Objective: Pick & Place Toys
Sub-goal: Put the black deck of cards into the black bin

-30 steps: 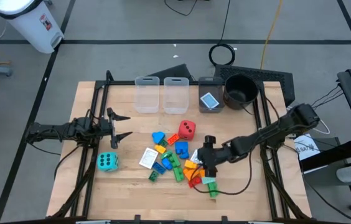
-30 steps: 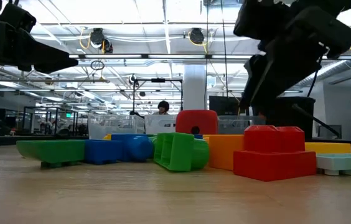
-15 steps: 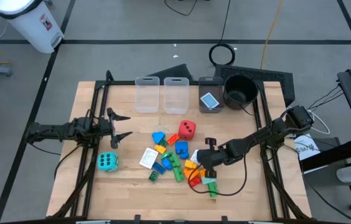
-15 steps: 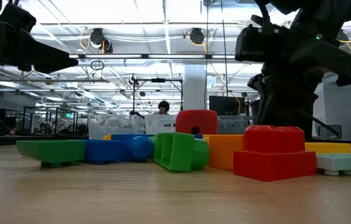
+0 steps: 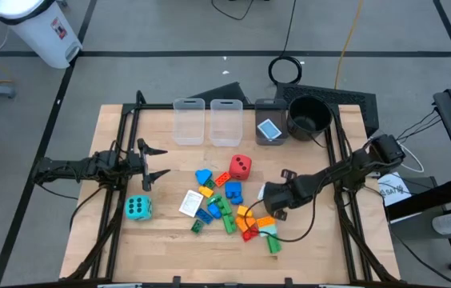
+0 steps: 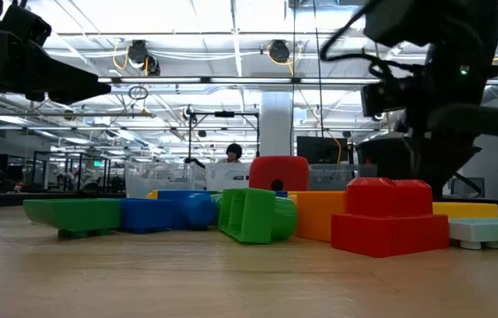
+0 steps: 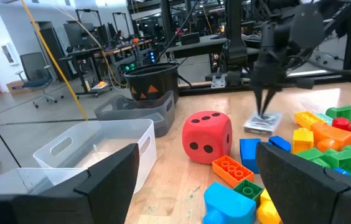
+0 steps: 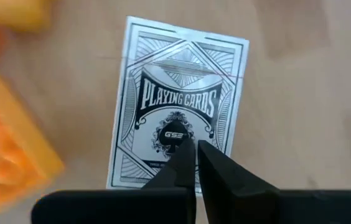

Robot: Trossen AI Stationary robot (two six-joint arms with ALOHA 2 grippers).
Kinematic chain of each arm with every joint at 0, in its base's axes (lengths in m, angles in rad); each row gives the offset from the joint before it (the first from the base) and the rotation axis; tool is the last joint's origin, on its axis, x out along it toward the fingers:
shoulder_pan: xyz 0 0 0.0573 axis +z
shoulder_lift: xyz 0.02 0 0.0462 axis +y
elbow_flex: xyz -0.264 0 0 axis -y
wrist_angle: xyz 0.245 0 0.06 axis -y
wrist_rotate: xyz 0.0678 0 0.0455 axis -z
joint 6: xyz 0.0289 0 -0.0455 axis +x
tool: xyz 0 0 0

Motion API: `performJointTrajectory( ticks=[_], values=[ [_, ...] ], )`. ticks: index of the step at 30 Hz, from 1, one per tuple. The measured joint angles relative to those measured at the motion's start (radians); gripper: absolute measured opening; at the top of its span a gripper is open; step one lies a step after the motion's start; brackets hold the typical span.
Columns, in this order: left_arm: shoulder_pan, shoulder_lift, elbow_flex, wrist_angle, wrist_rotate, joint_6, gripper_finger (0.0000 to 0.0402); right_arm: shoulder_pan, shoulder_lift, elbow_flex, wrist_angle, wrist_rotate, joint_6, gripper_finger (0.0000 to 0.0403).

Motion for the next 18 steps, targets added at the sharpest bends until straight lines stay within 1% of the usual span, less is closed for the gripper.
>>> performJointTrajectory(
  ticks=[3, 7, 10, 12, 14, 18],
  values=[
    [0.000, 0.000, 0.000, 0.000, 0.000, 0.000, 0.0324, -0.004, -0.032, -0.005, -0.044, 0.040, 0.022, 0.0002],
    [0.000, 0.000, 0.000, 0.000, 0.000, 0.000, 0.0324, -0.004, -0.092, -0.004, -0.037, 0.070, 0.031, 0.0001],
    [0.000, 0.000, 0.000, 0.000, 0.000, 0.000, 0.0324, -0.004, -0.137, -0.004, -0.033, 0.111, 0.074, 0.0016],
    [0.000, 0.000, 0.000, 0.000, 0.000, 0.000, 0.0324, -0.004, -0.164, -0.004, -0.028, 0.107, 0.070, 0.0037],
    [0.000, 0.000, 0.000, 0.000, 0.000, 0.000, 0.0324, -0.004, -0.180, -0.004, -0.014, 0.102, 0.068, 0.0068],
    [0.000, 0.000, 0.000, 0.000, 0.000, 0.000, 0.0324, 0.008, -0.193, -0.004, 0.047, 0.078, 0.036, 0.0158]
  ],
)
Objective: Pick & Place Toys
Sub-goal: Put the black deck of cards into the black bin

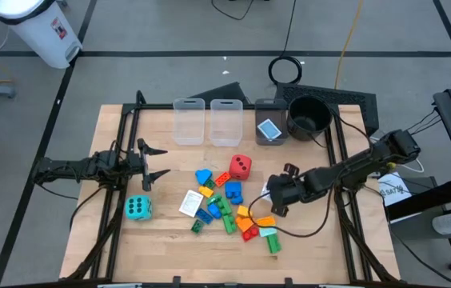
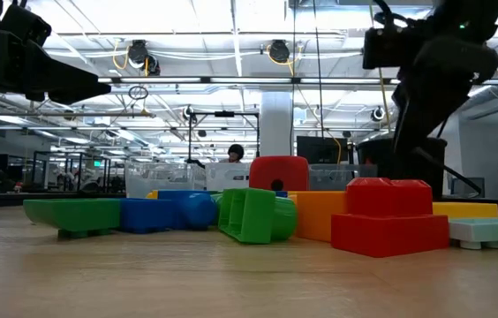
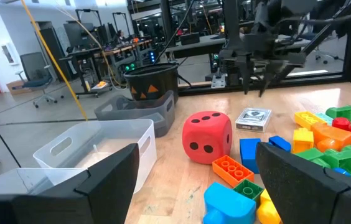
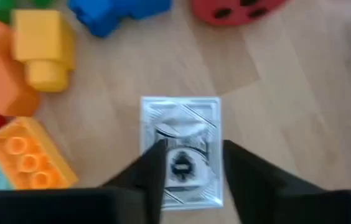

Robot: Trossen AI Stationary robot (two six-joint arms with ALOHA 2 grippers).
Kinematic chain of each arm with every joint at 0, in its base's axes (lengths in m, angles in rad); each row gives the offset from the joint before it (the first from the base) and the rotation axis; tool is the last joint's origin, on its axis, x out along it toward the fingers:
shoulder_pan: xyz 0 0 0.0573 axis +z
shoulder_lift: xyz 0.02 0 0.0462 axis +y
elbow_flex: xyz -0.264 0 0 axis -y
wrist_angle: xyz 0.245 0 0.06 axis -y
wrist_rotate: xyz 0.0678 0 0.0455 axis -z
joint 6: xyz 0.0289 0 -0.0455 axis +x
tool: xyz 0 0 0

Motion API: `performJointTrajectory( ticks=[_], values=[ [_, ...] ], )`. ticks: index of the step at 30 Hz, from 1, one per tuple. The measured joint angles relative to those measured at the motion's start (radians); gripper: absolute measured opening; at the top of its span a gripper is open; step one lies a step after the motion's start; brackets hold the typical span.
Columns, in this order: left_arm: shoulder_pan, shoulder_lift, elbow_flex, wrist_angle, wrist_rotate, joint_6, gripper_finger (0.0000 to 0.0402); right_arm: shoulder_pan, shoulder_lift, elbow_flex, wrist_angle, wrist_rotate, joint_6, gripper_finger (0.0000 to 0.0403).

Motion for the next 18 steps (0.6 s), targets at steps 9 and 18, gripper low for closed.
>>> performJointTrajectory(
  ticks=[9, 18],
  values=[
    [0.000, 0.000, 0.000, 0.000, 0.000, 0.000, 0.0324, 0.000, 0.001, -0.067, 0.152, -0.081, -0.094, 0.0376],
    [0.000, 0.000, 0.000, 0.000, 0.000, 0.000, 0.0324, -0.013, 0.001, -0.187, 0.201, -0.080, -0.032, 0.0378]
  ],
)
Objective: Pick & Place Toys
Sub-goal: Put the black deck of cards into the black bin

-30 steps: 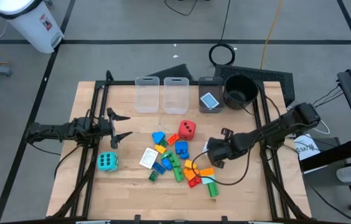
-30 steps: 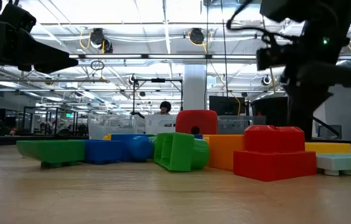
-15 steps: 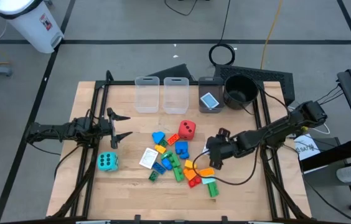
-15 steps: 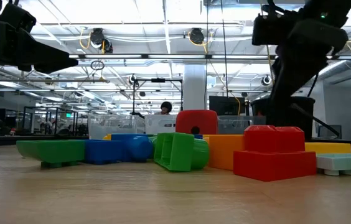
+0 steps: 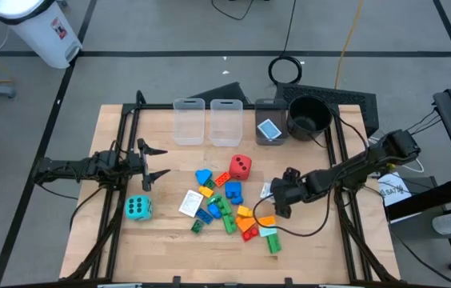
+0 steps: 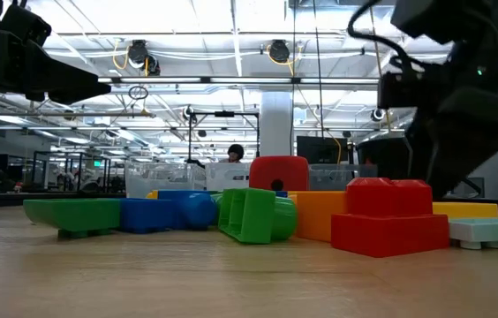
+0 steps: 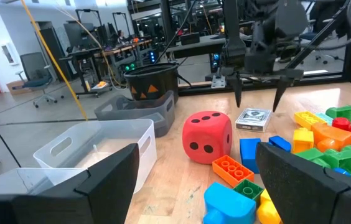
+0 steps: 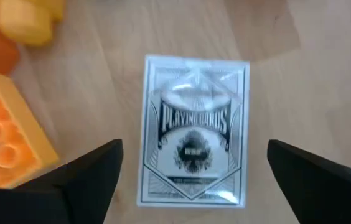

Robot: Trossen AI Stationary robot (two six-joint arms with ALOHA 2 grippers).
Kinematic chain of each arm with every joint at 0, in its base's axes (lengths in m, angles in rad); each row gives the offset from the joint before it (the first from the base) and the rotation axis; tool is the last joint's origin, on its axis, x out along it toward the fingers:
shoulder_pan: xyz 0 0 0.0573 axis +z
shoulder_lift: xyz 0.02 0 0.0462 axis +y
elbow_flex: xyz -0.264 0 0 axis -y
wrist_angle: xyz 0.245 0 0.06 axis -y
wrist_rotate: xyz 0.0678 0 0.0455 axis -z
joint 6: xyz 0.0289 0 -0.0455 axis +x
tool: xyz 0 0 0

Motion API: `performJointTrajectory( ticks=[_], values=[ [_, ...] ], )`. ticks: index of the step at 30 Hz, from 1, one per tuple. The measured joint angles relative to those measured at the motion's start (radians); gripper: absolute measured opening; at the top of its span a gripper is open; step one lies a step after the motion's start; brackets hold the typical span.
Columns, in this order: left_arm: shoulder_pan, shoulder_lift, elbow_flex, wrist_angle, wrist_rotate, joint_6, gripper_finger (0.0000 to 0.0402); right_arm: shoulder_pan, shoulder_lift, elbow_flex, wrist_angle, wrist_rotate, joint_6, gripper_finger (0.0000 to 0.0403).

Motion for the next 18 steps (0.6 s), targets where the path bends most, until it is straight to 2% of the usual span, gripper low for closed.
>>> performJointTrajectory(
  ticks=[9, 18],
  values=[
    [0.000, 0.000, 0.000, 0.000, 0.000, 0.000, 0.0324, 0.000, -0.003, -0.143, 0.166, 0.000, 0.014, 0.0379],
    [0.000, 0.000, 0.000, 0.000, 0.000, 0.000, 0.0324, 0.000, -0.003, -0.168, 0.172, -0.029, 0.015, 0.0372]
  ],
)
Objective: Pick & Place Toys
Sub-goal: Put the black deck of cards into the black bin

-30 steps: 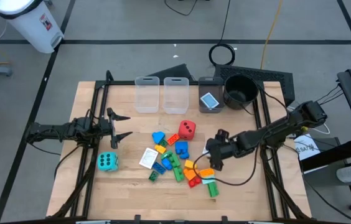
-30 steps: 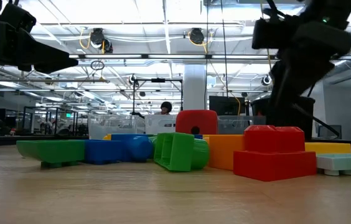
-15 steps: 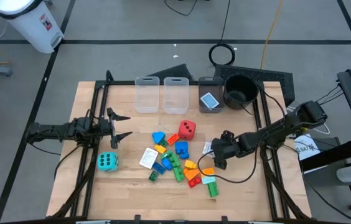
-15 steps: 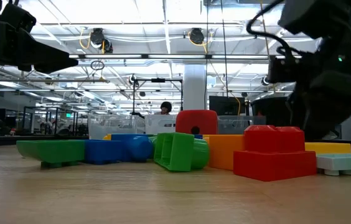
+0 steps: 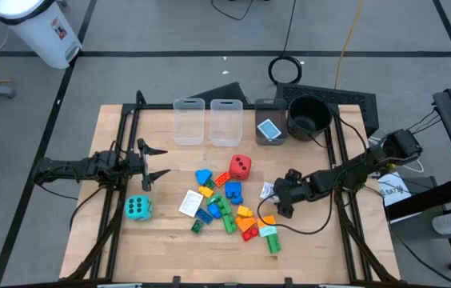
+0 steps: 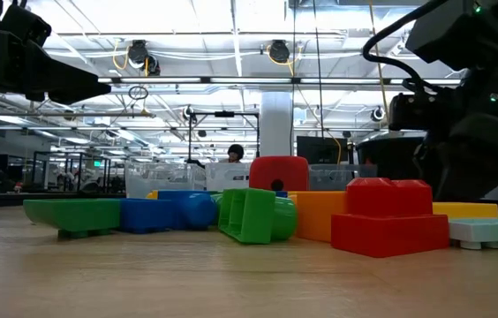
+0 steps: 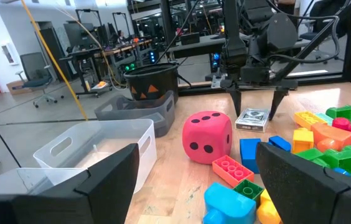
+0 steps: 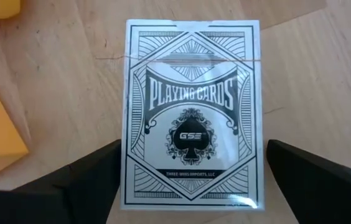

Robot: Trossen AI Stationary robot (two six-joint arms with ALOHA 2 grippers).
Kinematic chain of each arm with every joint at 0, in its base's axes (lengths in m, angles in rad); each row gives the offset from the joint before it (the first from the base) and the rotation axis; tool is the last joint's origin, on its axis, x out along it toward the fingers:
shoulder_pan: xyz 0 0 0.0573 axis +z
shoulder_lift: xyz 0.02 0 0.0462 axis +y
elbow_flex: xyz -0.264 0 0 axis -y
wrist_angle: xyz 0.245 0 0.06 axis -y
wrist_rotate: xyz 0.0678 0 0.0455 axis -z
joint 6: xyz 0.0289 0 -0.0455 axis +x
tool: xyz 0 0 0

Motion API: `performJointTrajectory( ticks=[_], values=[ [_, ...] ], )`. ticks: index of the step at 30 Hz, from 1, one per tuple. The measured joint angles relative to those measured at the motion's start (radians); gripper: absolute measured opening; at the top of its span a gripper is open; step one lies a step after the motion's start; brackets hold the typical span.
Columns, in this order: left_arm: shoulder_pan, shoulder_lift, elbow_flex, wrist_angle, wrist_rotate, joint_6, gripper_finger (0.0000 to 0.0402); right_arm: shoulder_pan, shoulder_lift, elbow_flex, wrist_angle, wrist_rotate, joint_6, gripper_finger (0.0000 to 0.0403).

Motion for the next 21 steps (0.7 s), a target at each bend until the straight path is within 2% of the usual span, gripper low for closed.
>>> performJointTrajectory(
  ticks=[3, 7, 12, 16, 21],
  values=[
    [0.000, 0.000, 0.000, 0.000, 0.000, 0.000, 0.0324, 0.000, 0.000, 0.000, 0.000, -0.010, -0.003, 0.0341],
    [0.000, 0.000, 0.000, 0.000, 0.000, 0.000, 0.0324, 0.000, 0.000, 0.005, -0.007, -0.018, -0.003, 0.0276],
    [0.000, 0.000, 0.000, 0.000, 0.000, 0.000, 0.0324, 0.000, -0.021, 0.029, -0.017, -0.024, -0.043, 0.0275],
    [0.000, 0.000, 0.000, 0.000, 0.000, 0.000, 0.0324, 0.002, -0.095, 0.054, -0.021, -0.044, -0.087, 0.0275],
    [0.000, 0.000, 0.000, 0.000, 0.000, 0.000, 0.0324, 0.001, -0.212, 0.090, -0.013, 0.037, -0.141, 0.0275]
  ],
)
